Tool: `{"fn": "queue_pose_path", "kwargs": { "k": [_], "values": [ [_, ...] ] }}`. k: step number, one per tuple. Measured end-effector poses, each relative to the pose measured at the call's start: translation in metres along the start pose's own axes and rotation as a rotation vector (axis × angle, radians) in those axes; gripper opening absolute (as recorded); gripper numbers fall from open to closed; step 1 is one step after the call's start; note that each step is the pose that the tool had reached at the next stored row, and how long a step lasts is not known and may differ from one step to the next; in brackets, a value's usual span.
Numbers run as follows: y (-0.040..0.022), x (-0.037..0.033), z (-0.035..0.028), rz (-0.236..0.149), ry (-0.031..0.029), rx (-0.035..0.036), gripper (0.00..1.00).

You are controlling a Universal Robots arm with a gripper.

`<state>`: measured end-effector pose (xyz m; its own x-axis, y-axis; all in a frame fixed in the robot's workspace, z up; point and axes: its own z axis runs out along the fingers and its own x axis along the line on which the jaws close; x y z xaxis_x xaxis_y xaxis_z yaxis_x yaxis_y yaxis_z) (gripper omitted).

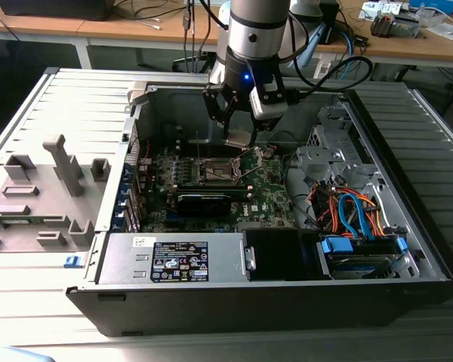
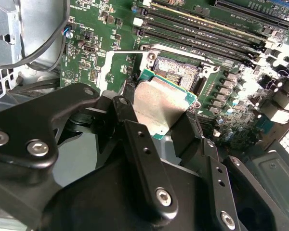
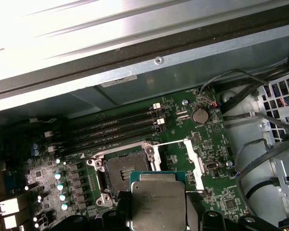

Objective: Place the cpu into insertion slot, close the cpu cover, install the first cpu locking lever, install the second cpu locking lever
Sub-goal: 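Place the cpu into insertion slot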

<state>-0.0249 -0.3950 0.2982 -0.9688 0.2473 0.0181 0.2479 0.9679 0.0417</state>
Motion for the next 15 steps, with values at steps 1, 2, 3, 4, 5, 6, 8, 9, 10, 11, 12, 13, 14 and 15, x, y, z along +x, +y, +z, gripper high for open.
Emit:
{"fn": "queue_pose_path", "kwargs": {
  "k": [1, 2, 3, 4, 5, 6, 8, 9, 10, 11, 12, 13, 14, 15],
  "values": [
    [0.0, 0.0, 0.0001, 0.001, 0.0, 0.0001, 0.55],
    [0.0, 0.0, 0.0001, 0.001, 0.0, 0.0, 0.55],
    [0.0, 0.0, 0.0002, 0.002, -0.0001, 0.0001, 0.55],
    [0.0, 0.0, 0.0002, 0.003, -0.0001, 0.0, 0.55],
    [0.0, 0.0, 0.0003, 0.003, -0.0002, 0.0, 0.55],
    [0.0, 0.0, 0.0003, 0.004, -0.0002, 0.0, 0.55],
    [0.0, 0.0, 0.0003, 0.005, -0.0002, -0.0001, 0.55],
    [0.0, 0.0, 0.0004, 0.006, -0.0003, -0.0001, 0.55],
    [0.0, 0.0, 0.0004, 0.006, -0.0003, -0.0001, 0.55],
    [0.0, 0.0, 0.0004, 0.007, -0.0003, -0.0001, 0.55],
    [0.0, 0.0, 0.0005, 0.008, -0.0003, -0.0001, 0.55],
    [0.0, 0.0, 0.0005, 0.009, -0.0004, -0.0001, 0.55],
    [0.0, 0.0, 0.0006, 0.01, -0.0004, -0.0002, 0.55],
    [0.0, 0.0, 0.0006, 0.01, -0.0004, -0.0002, 0.55]
  ]
}}
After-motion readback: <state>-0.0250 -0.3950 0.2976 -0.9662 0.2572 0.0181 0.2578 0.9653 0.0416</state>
